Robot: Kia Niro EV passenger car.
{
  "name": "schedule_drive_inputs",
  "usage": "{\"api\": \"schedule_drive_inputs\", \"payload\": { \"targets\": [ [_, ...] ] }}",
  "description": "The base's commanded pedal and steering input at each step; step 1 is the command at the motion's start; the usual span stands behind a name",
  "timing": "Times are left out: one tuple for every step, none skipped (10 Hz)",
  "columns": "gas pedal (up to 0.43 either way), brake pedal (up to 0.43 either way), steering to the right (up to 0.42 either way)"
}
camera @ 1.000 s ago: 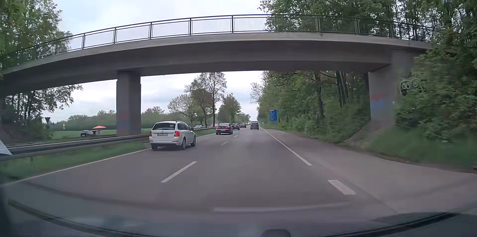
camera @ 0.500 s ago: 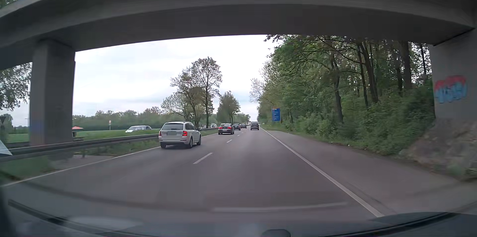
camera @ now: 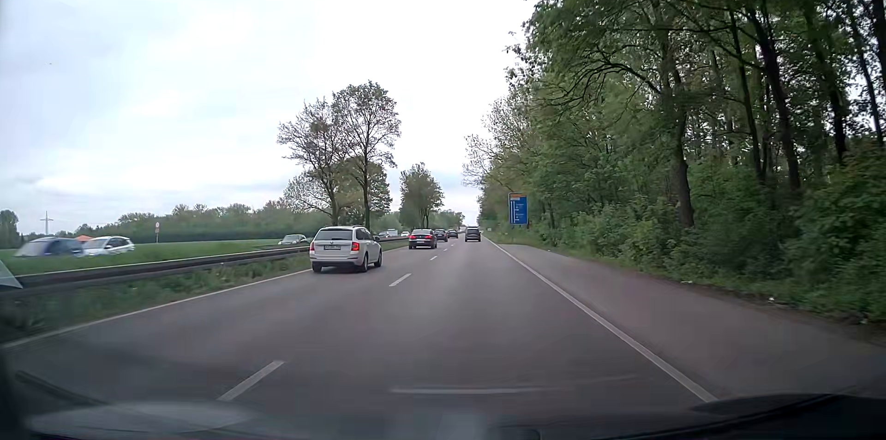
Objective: Follow the waypoints while adhering to traffic rules and regulations
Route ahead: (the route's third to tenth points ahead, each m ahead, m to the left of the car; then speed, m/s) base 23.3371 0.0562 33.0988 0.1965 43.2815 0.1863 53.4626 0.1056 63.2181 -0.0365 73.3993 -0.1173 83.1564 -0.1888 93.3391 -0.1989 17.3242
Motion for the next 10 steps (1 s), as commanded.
{"api": "schedule_drive_inputs", "payload": {
  "targets": [
    [0.11, 0.0, -0.001],
    [0.11, 0.0, -0.001],
    [0.11, 0.0, -0.001],
    [0.11, 0.0, -0.001],
    [0.11, 0.0, -0.001],
    [0.11, 0.0, -0.001],
    [0.11, 0.0, -0.001],
    [0.11, 0.0, 0.0],
    [0.138, 0.0, 0.0],
    [0.157, 0.0, 0.0]
  ]
}}
